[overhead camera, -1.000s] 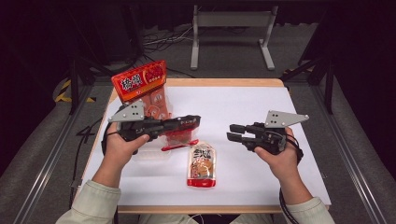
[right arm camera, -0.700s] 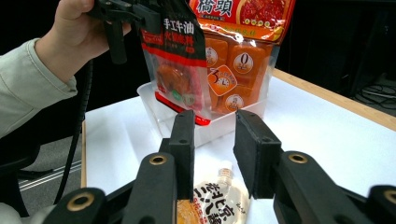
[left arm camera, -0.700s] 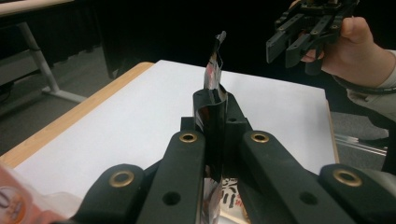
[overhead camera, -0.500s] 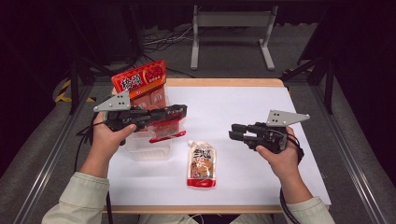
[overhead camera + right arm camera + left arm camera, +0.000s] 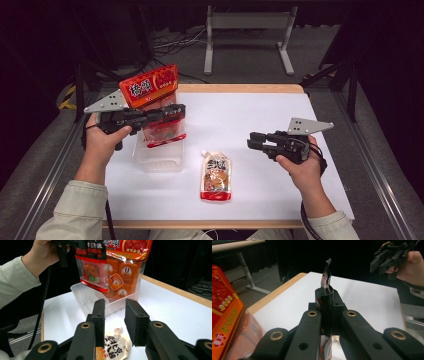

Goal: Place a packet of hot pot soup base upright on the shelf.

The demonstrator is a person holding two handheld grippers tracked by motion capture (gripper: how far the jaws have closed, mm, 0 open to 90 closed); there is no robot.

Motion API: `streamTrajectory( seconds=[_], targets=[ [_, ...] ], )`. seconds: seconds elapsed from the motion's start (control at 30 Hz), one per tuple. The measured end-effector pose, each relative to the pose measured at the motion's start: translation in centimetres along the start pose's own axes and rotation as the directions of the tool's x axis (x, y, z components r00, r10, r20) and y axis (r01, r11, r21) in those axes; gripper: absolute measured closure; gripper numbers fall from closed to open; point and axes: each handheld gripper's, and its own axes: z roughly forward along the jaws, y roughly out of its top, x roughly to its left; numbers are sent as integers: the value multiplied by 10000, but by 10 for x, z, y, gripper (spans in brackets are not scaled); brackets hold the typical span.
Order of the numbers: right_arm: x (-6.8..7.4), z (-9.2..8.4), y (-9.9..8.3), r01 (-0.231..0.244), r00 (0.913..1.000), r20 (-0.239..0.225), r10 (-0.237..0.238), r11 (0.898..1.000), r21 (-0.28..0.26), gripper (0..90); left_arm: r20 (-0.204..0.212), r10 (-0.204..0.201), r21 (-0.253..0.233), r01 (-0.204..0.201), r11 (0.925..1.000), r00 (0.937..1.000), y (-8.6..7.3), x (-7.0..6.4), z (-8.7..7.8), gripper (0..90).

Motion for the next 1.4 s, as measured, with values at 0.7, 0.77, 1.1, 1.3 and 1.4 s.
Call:
streamTrajectory(
  seconds=[0.7,0.77,1.1,1.3,1.4],
  targets=[
    [-2,-1,-3,-164,9998,-59,163,9998,-59,711,59,278,375,-280,9989,9996,-12,17,-2,883],
    [-2,-1,-3,-170,9998,-59,170,9998,-72,711,165,238,371,-244,9990,9996,-13,16,-1,882],
    [-2,-1,-3,-195,9997,-123,194,9998,-76,710,367,350,765,-377,9964,9987,-20,15,6,879],
    [-2,0,-4,-229,9997,-124,228,9997,-45,711,422,191,782,-224,9967,9989,-27,17,5,877],
    [-2,0,-4,-238,9996,-145,238,9997,-40,711,497,114,785,-153,9968,9987,-29,18,6,874]
  ],
)
